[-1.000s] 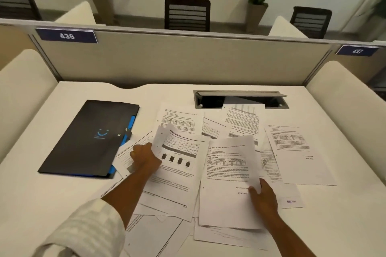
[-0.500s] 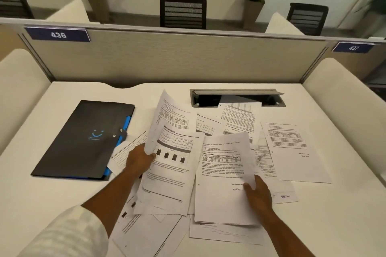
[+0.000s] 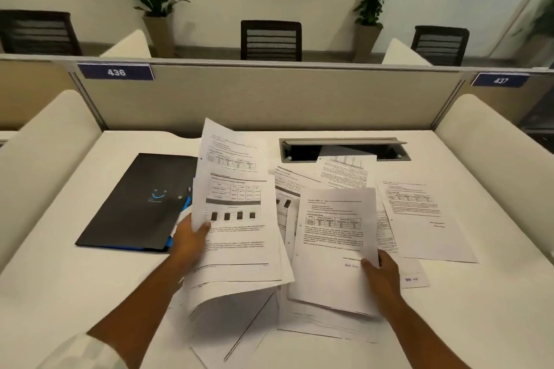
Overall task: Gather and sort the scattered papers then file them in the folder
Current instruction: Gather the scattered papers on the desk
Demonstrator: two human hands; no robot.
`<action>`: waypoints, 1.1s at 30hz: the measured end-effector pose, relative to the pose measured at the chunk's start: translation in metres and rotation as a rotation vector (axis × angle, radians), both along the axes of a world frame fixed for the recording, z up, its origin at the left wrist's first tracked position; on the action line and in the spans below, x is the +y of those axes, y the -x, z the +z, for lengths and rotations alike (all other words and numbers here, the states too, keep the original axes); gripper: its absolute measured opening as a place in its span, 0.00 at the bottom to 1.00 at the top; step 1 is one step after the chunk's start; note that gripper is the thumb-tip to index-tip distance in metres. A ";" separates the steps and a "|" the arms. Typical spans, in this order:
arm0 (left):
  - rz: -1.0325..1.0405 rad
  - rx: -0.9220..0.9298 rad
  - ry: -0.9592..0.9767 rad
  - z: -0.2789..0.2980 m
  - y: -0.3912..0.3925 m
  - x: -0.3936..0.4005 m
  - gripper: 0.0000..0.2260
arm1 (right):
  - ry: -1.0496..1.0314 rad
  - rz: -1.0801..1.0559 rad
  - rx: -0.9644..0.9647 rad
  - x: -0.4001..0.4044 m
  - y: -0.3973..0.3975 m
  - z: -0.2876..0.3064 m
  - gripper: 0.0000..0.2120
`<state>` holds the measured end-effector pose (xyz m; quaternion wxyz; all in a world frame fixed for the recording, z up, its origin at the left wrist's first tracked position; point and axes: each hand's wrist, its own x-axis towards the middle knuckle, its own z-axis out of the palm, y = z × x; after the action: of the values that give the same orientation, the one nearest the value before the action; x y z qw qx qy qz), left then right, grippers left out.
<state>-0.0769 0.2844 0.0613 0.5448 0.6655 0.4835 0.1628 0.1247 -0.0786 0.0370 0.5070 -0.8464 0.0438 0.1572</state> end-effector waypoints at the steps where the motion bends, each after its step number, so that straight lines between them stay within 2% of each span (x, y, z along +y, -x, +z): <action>1: 0.014 -0.025 0.030 0.003 0.004 -0.002 0.21 | -0.003 -0.003 0.002 0.000 0.000 0.000 0.17; 4: 0.012 -0.036 0.082 0.007 0.011 -0.010 0.23 | -0.036 0.010 0.024 0.002 0.004 0.001 0.15; 7: -0.043 0.044 0.104 0.008 0.013 -0.028 0.27 | -0.061 0.094 0.064 0.010 0.011 0.005 0.13; 11: -0.138 0.066 0.127 0.008 0.003 -0.063 0.25 | -0.123 0.187 0.158 0.025 0.024 0.010 0.14; 16: -0.263 0.098 0.176 -0.007 -0.011 -0.108 0.24 | -0.228 0.195 0.343 0.030 0.034 0.008 0.12; 19: -0.267 0.123 0.164 -0.011 -0.021 -0.123 0.23 | -0.209 0.191 0.389 0.031 0.032 0.005 0.10; 22: -0.283 0.166 0.122 -0.011 -0.027 -0.130 0.25 | -0.174 0.242 0.430 0.032 0.027 0.007 0.21; 25: -0.292 0.165 0.147 -0.010 -0.032 -0.136 0.27 | -0.197 0.358 0.394 0.029 0.019 0.007 0.22; 27: -0.253 0.119 0.185 -0.007 -0.035 -0.139 0.27 | -0.163 0.406 0.338 0.027 0.018 0.005 0.24; 30: -0.201 -0.046 0.286 0.002 -0.038 -0.142 0.26 | -0.139 0.466 0.254 0.023 0.014 0.007 0.26; 33: -0.135 -0.181 0.445 0.015 -0.040 -0.138 0.17 | -0.157 0.456 0.205 0.015 0.004 0.012 0.26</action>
<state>-0.0365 0.1462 0.0758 0.7286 0.5428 0.4110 0.0745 0.1204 -0.0632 0.0494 0.5154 -0.7720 -0.1094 0.3555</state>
